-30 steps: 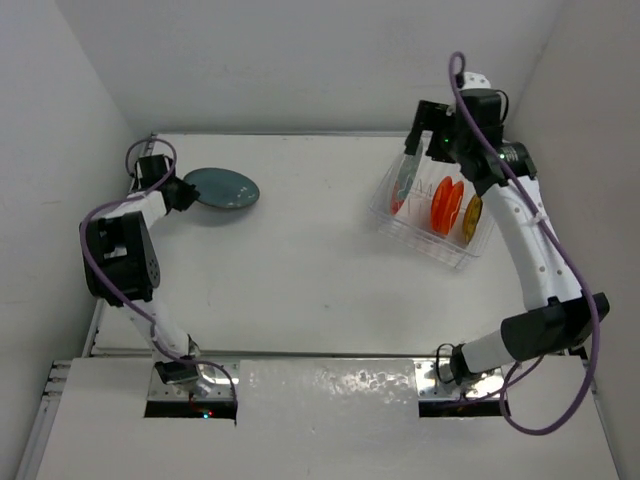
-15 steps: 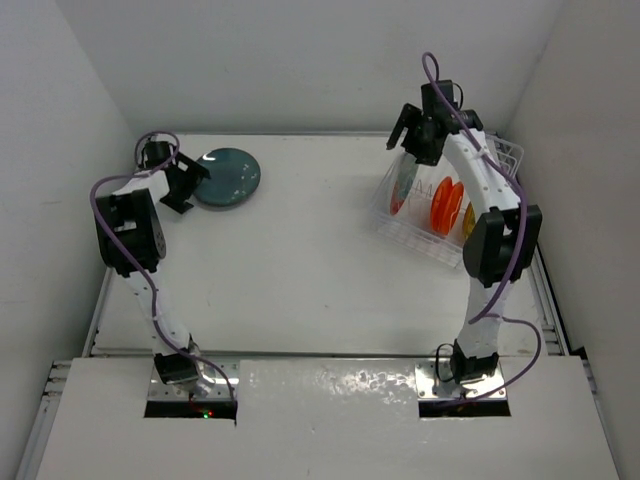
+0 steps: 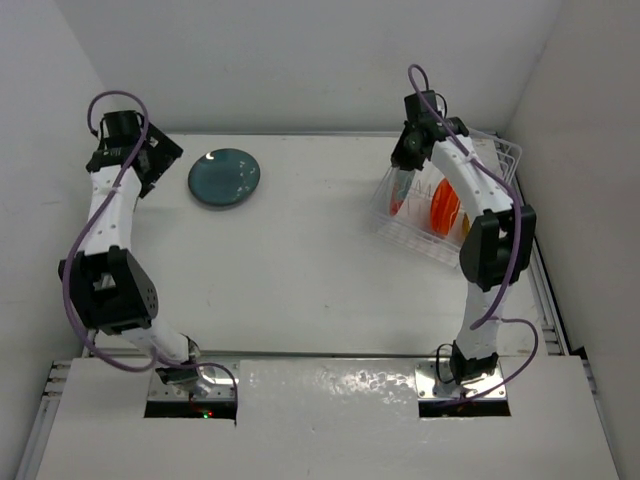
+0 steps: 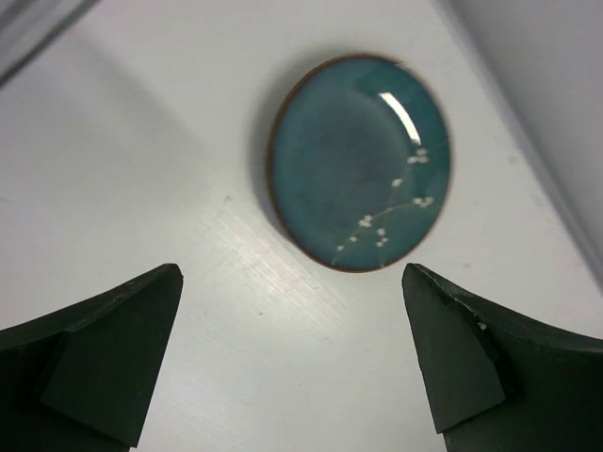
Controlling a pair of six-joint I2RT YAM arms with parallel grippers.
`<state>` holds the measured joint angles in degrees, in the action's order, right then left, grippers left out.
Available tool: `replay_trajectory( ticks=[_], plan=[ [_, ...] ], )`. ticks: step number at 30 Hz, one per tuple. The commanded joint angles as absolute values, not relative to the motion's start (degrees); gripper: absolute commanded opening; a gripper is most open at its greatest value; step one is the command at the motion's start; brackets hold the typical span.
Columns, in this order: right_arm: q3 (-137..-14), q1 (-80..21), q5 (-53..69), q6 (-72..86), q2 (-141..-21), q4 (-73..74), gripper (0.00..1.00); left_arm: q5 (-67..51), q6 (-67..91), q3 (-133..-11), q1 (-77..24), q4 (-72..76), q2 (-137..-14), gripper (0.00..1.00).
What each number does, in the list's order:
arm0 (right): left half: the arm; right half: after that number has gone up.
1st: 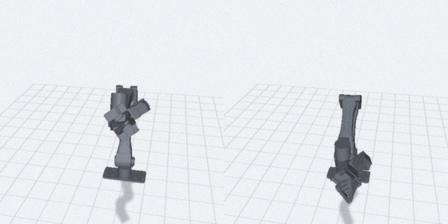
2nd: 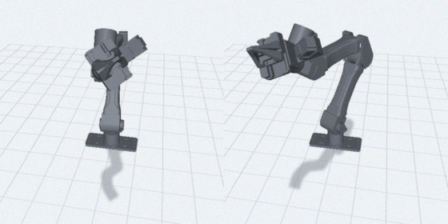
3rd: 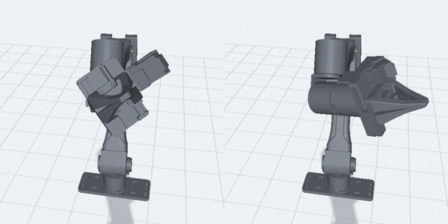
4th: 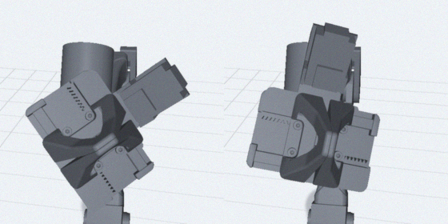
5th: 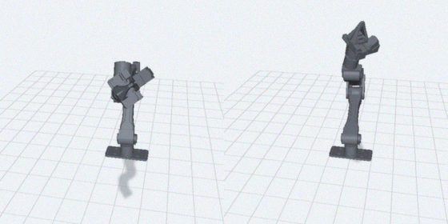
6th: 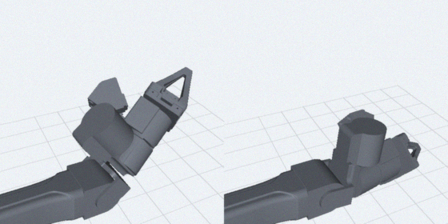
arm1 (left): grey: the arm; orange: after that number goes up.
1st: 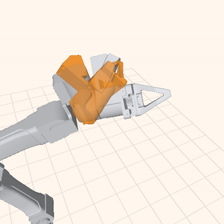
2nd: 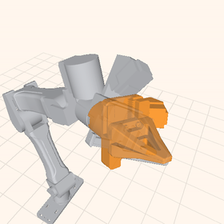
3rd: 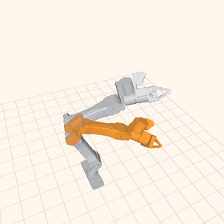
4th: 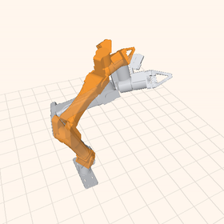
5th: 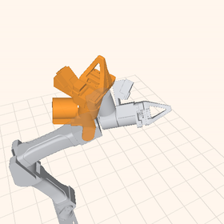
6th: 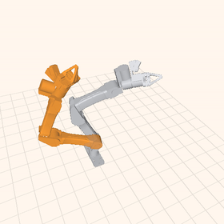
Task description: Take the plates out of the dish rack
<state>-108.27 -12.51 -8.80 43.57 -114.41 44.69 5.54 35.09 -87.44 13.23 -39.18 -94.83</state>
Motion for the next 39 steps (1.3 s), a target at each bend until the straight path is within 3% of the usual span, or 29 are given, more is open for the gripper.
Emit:
replay_trajectory(
  ticks=[1,11,15,18,20,26,33,39],
  plan=[
    [-110.0,-13.2,-10.2,44.6,-107.1,40.3,0.00,4.4,31.9,-89.1,13.4,-41.7,-91.1,1.00],
    [-115.0,-13.4,-1.2,35.2,-98.9,34.0,0.00,-16.4,34.9,-90.1,13.4,-35.3,-83.3,1.00],
    [-112.2,-15.7,14.8,23.7,-95.6,28.6,0.00,-25.8,41.8,-89.7,12.8,-31.2,-82.2,1.00],
    [-118.3,-22.3,25.0,5.6,-98.3,38.8,0.00,-31.3,48.4,-86.1,9.3,-25.3,-81.1,1.00],
    [-122.2,-28.2,23.0,-11.2,-100.5,48.2,0.00,-34.6,51.7,-84.3,7.0,-21.2,-81.2,1.00],
    [-114.3,-45.9,-4.2,-26.9,-101.8,51.6,0.00,-27.7,51.8,-91.6,2.8,-35.7,-83.6,1.00],
    [-108.7,-58.2,-17.7,-30.4,-101.5,35.0,0.00,-21.5,46.4,-87.8,1.8,-48.1,-83.3,1.00],
    [-112.7,-61.3,-22.1,-31.6,-106.0,34.1,0.00,-14.6,42.3,-85.8,1.8,-51.3,-82.1,1.00]
  ],
)
